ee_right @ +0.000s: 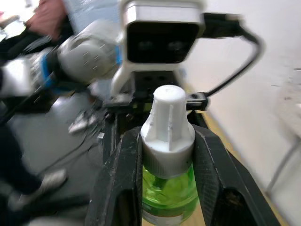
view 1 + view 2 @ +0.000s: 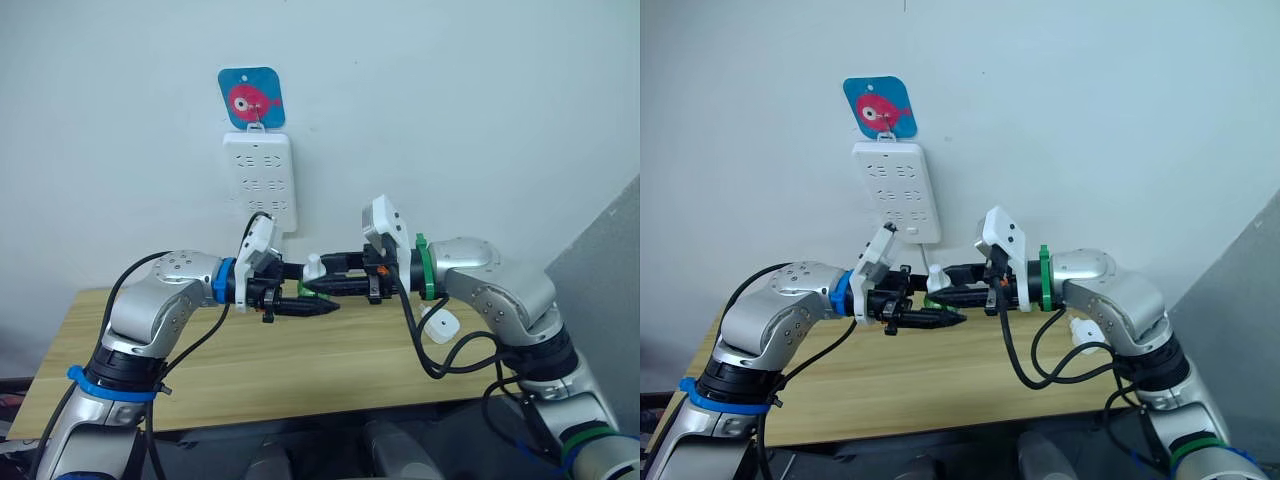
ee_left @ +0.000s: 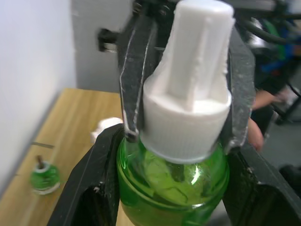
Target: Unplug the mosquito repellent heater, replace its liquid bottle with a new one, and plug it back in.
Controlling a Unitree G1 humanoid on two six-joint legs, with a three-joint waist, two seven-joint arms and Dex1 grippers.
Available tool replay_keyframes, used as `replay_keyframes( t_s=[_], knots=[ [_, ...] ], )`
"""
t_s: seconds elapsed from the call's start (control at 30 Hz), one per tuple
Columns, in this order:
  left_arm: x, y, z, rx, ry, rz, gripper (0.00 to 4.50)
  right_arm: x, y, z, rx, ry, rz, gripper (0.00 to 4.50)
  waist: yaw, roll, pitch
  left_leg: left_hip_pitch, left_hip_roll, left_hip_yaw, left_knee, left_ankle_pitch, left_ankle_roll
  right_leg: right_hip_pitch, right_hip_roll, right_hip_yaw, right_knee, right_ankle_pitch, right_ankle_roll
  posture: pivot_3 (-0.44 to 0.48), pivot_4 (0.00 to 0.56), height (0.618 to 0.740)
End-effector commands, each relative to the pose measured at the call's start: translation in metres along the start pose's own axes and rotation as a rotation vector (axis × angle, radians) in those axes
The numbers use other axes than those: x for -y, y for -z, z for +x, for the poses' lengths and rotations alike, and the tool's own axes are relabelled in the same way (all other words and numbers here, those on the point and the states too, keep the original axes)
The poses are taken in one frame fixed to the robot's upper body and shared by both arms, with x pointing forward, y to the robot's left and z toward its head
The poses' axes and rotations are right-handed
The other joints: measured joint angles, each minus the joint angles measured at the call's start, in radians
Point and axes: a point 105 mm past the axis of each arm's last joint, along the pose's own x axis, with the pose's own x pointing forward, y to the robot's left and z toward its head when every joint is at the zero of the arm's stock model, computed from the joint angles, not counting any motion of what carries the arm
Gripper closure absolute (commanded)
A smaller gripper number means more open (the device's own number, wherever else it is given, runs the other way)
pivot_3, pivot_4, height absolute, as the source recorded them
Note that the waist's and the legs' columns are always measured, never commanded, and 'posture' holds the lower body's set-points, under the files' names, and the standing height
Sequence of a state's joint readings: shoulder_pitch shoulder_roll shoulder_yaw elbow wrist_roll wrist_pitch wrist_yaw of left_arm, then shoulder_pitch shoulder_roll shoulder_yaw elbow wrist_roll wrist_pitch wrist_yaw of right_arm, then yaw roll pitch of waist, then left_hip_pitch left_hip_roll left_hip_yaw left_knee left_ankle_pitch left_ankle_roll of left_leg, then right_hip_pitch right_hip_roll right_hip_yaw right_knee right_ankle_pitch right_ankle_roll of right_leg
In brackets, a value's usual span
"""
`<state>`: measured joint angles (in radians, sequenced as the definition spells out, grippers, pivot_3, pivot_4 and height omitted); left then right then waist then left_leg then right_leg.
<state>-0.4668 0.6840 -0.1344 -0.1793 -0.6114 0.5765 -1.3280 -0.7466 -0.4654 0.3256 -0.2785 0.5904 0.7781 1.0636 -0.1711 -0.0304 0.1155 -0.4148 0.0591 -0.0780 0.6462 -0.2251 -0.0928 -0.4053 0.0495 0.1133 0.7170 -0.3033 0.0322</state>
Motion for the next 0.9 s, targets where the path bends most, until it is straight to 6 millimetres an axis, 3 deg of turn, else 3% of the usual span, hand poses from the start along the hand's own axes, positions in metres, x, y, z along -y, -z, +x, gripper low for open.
replay_keyframes(
  t_s=[0.03, 0.2, 0.4, 0.67, 0.9],
  knots=[
    [-0.003, -0.006, -0.006, -0.017, -0.017, 0.021, 2.19, -0.021, -0.014, 0.004, -0.021, -0.259, -0.121, 3.42, -0.001, 0.000, 0.000, 0.001, 0.000, 0.000, 0.000, 0.000, 0.000, 0.000, 0.000, 0.000, 0.000, 0.000, 0.000, -0.123, 0.036, 0.729],
    [-0.007, -0.008, -0.004, -0.002, -0.043, 0.036, 2.19, -0.011, -0.014, -0.001, -0.043, -0.257, -0.136, 3.42, -0.001, 0.000, 0.000, 0.000, 0.000, -0.002, 0.000, 0.000, 0.000, 0.001, 0.000, -0.002, 0.000, 0.000, -0.001, -0.110, 0.034, 0.729],
    [-0.013, -0.008, -0.004, 0.028, -0.098, 0.035, 2.19, 0.003, -0.018, -0.009, 0.004, -0.086, -0.158, 1.46, -0.001, 0.000, 0.000, 0.000, 0.000, -0.002, 0.000, 0.000, 0.000, 0.001, 0.000, -0.002, 0.000, 0.000, -0.001, -0.130, 0.030, 0.729],
    [-0.034, 0.000, -0.006, 0.048, -0.246, 0.077, 2.19, 0.012, -0.017, -0.043, 0.059, 0.247, -0.112, 1.45, 0.001, 0.001, -0.002, 0.000, 0.000, -0.002, 0.000, 0.000, 0.000, 0.001, -0.001, -0.002, 0.001, 0.000, -0.001, -0.149, 0.035, 0.729],
    [-0.044, 0.002, 0.003, 0.072, -0.313, 0.127, 2.19, 0.008, -0.006, -0.026, 0.139, 0.482, -0.041, 1.45, -0.010, 0.006, -0.007, 0.000, 0.000, -0.002, 0.000, 0.000, 0.000, 0.001, 0.000, -0.001, 0.001, -0.001, -0.001, -0.173, 0.042, 0.729]
  ],
)
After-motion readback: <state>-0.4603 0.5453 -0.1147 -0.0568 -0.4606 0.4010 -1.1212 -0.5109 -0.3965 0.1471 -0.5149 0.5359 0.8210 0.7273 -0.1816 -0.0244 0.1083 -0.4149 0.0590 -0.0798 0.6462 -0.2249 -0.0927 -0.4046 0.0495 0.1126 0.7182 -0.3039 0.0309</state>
